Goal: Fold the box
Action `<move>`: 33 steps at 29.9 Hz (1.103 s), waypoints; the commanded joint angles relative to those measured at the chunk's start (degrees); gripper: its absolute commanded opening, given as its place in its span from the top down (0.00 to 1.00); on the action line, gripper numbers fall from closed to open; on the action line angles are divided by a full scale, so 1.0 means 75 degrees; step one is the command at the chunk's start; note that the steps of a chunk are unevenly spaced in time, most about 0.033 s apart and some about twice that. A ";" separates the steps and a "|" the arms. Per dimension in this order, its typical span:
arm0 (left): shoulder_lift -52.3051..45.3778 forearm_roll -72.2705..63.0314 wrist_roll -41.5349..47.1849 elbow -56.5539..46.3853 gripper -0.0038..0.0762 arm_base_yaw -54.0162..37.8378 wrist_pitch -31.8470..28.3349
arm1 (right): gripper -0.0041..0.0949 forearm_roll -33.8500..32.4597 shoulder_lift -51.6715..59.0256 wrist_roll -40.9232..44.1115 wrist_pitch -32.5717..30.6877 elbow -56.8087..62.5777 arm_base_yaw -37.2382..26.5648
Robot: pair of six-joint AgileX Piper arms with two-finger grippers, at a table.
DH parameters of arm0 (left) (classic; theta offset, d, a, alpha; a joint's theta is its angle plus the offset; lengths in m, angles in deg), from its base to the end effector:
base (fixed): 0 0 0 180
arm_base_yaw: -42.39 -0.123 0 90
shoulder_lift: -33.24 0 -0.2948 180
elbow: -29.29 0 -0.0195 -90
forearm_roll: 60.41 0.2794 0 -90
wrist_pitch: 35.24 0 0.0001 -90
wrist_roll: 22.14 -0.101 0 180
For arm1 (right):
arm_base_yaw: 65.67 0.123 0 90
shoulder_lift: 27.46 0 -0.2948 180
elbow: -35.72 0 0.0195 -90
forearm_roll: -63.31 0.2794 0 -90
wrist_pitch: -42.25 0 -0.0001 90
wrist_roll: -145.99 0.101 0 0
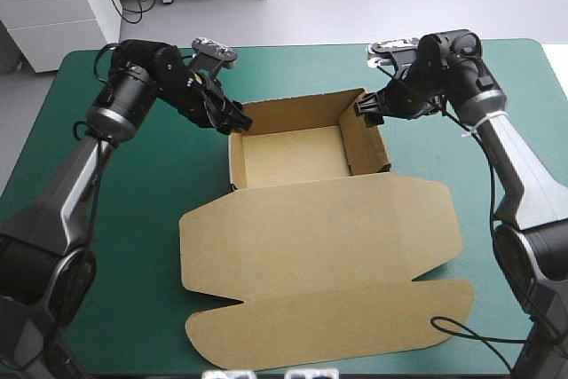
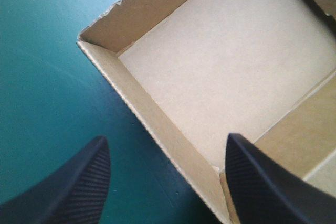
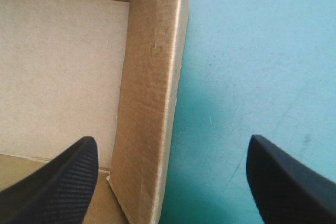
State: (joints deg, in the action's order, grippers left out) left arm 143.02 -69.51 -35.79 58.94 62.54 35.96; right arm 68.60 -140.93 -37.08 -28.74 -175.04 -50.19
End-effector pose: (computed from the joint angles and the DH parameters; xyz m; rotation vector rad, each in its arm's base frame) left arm 0.3889 -0.1588 0.3800 0.7515 2.5315 -0.2541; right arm 0.4185 0.1250 0.3580 -0.4205 2.6559 0.1941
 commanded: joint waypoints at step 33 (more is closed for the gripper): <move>-0.6243 0.3125 -0.0035 -0.4582 0.94 -0.0040 0.0347 | 0.28 0.0665 -0.0652 -0.0764 -0.0072 -0.0247 -0.0060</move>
State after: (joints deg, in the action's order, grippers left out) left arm 98.87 -46.95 -37.61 27.39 62.17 36.37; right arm 72.28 -147.46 -42.20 -29.09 -175.04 -50.19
